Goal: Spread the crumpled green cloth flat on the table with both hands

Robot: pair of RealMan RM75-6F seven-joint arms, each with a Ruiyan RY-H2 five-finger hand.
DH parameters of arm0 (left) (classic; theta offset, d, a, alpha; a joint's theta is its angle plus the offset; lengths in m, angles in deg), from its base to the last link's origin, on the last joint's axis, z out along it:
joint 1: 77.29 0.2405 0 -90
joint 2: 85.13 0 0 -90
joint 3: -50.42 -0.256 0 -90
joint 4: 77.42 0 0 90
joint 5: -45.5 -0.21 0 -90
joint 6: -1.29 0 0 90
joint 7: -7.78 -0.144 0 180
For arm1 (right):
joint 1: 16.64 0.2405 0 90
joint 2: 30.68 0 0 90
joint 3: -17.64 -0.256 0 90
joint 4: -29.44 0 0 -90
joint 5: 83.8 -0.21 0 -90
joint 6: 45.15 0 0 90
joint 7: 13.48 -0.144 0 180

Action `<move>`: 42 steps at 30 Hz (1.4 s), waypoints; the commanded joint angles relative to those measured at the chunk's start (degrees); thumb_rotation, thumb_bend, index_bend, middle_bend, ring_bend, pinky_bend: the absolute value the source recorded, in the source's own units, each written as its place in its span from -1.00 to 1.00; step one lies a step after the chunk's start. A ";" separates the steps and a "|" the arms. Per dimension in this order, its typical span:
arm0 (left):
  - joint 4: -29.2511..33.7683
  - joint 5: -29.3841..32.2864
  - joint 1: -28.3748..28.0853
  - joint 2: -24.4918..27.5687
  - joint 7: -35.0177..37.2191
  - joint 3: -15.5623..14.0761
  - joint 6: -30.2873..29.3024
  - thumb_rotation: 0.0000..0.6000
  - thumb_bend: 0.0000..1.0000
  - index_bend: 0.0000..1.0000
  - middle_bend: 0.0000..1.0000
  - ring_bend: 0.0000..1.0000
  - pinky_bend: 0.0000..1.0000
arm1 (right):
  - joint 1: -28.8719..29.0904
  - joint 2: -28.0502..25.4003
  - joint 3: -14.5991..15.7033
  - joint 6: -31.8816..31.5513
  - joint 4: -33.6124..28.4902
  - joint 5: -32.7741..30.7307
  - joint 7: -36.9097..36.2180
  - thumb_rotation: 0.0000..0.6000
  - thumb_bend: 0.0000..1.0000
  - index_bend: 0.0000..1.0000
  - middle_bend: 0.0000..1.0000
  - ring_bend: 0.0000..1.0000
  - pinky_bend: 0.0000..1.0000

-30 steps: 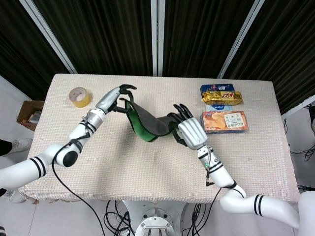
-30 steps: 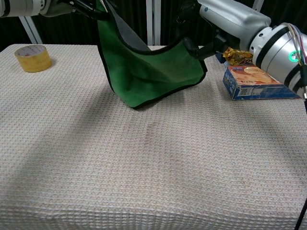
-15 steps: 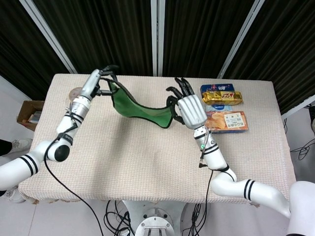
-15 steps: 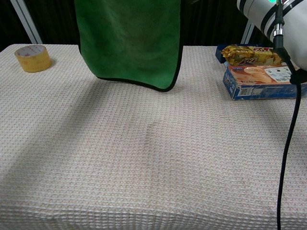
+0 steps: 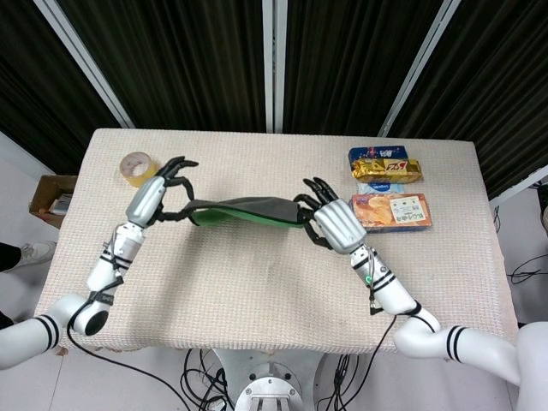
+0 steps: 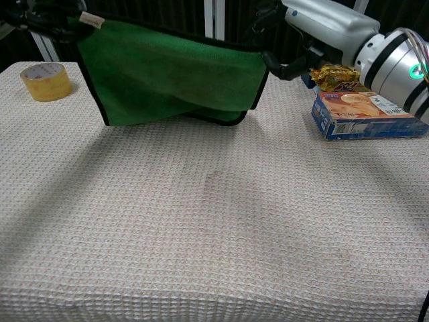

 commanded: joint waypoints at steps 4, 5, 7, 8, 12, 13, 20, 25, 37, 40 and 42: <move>3.05 -5.43 5.62 0.97 0.02 -6.83 -5.45 1.00 -0.24 0.18 -0.65 -0.89 -0.75 | -1.58 -2.64 5.40 0.64 -3.83 3.88 -1.50 1.00 0.07 0.40 -0.47 -1.00 -1.00; 3.47 -5.92 6.17 1.12 -0.24 -7.56 -5.93 1.00 -0.24 0.18 -0.65 -0.89 -0.75 | -1.73 -3.04 6.00 0.82 -4.36 4.18 -1.23 1.00 0.07 0.40 -0.47 -1.00 -1.00; 4.50 -6.91 7.45 1.20 -0.56 -9.03 -7.19 1.00 -0.24 0.18 -0.65 -0.89 -0.75 | -2.14 -3.93 7.37 1.36 -5.67 4.60 -0.56 1.00 0.07 0.40 -0.47 -1.00 -1.00; 4.81 -7.40 7.91 1.20 -0.71 -9.75 -7.53 1.00 -0.24 0.18 -0.65 -0.89 -0.75 | -2.28 -4.36 7.98 1.75 -6.27 4.72 -0.24 1.00 0.07 0.40 -0.47 -1.00 -1.00; 5.63 -8.98 9.61 0.96 -1.21 -12.36 -8.48 1.00 -0.24 0.18 -0.65 -0.89 -0.75 | -2.98 -6.09 10.11 2.93 -8.79 5.00 0.84 1.00 0.07 0.40 -0.47 -1.00 -1.00; 5.64 -9.24 10.00 0.83 -1.46 -12.88 -8.67 1.00 -0.24 0.18 -0.65 -0.89 -0.75 | -3.19 -6.37 10.49 3.00 -9.24 5.06 1.11 1.00 0.07 0.40 -0.47 -1.00 -1.00; 3.43 -10.16 11.85 -1.17 -3.95 -14.96 -9.24 1.00 -0.24 0.18 -0.65 -0.89 -0.75 | -3.90 -5.18 11.40 3.36 -8.84 5.00 3.46 1.00 0.07 0.40 -0.47 -1.00 -1.00; 1.45 -10.39 12.35 -2.35 -5.67 -15.57 -8.89 1.00 -0.24 0.18 -0.65 -0.89 -0.75 | -3.72 -2.69 11.78 4.07 -6.91 5.42 5.52 1.00 0.07 0.39 -0.47 -1.00 -1.00; -1.23 -11.41 14.88 -2.70 -6.32 -18.06 -9.73 1.00 -0.24 0.18 -0.66 -0.89 -0.75 | -2.78 -2.70 13.31 7.85 -8.59 5.52 8.90 1.00 0.07 0.37 -0.48 -1.00 -1.00; -2.14 -11.63 15.17 -3.32 -6.96 -18.48 -9.39 1.00 -0.24 0.17 -0.67 -0.89 -0.75 | -2.63 -1.96 13.42 8.90 -8.06 4.95 11.16 1.00 0.02 0.29 -0.51 -1.00 -1.00; -2.73 -11.85 15.26 -3.48 -8.01 -18.83 -9.00 1.00 -0.24 0.13 -0.69 -0.89 -0.76 | -2.68 -1.33 13.62 9.08 -7.73 5.00 12.74 1.00 -0.07 0.20 -0.55 -1.00 -1.00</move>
